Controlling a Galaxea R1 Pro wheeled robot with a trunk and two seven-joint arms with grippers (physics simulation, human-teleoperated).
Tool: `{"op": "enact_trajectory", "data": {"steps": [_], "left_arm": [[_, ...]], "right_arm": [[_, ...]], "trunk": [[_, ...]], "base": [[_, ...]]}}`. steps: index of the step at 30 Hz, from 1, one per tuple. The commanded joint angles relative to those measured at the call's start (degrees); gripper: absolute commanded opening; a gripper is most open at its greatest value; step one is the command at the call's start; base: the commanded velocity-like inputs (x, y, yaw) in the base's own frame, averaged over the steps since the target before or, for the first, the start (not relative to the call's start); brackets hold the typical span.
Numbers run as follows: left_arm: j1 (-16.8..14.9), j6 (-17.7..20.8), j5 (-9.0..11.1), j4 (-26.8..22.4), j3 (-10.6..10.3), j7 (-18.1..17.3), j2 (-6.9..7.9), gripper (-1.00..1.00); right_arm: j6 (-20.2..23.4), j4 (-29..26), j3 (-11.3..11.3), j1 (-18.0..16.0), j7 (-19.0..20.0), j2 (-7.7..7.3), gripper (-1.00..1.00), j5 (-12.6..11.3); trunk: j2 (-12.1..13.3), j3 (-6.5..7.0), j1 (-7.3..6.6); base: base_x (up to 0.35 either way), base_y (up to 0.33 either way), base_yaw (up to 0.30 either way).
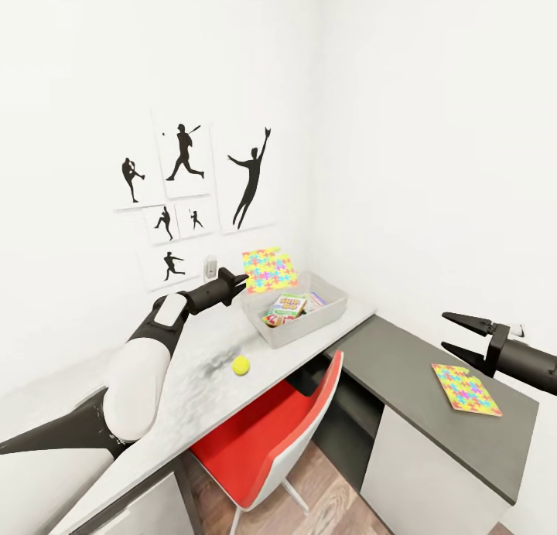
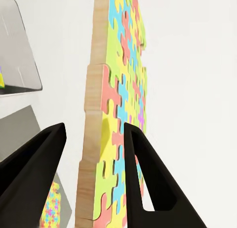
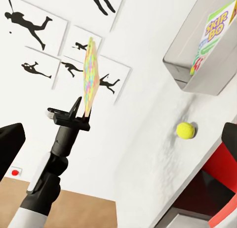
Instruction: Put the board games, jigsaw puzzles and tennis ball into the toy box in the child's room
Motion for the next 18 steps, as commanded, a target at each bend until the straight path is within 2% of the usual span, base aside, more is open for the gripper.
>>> {"op": "enact_trajectory", "data": {"steps": [1,6,18], "left_arm": [[-0.1,0.4,-0.1,0.0,0.4,-0.1,-0.06,-1.00],[-0.1,0.4,-0.1,0.0,0.4,-0.1,-0.06,-1.00],[-0.1,0.4,-0.1,0.0,0.4,-0.1,-0.06,-1.00]], "right_arm": [[0.2,0.0,-0.1,-0.1,-0.6,0.01,1.00,-0.6],[0.2,0.0,0.0,-0.1,-0.6,0.02,1.00,-0.6],[0.2,0.0,0.1,-0.1,-0.6,0.02,1.00,-0.6]], "trunk": [[-0.1,-0.14,0.04],[-0.1,-0.14,0.04],[-0.1,-0.14,0.04]], "base": [[0.000,0.000,0.001],[0.049,0.000,0.000],[0.222,-0.073,0.000]]}}
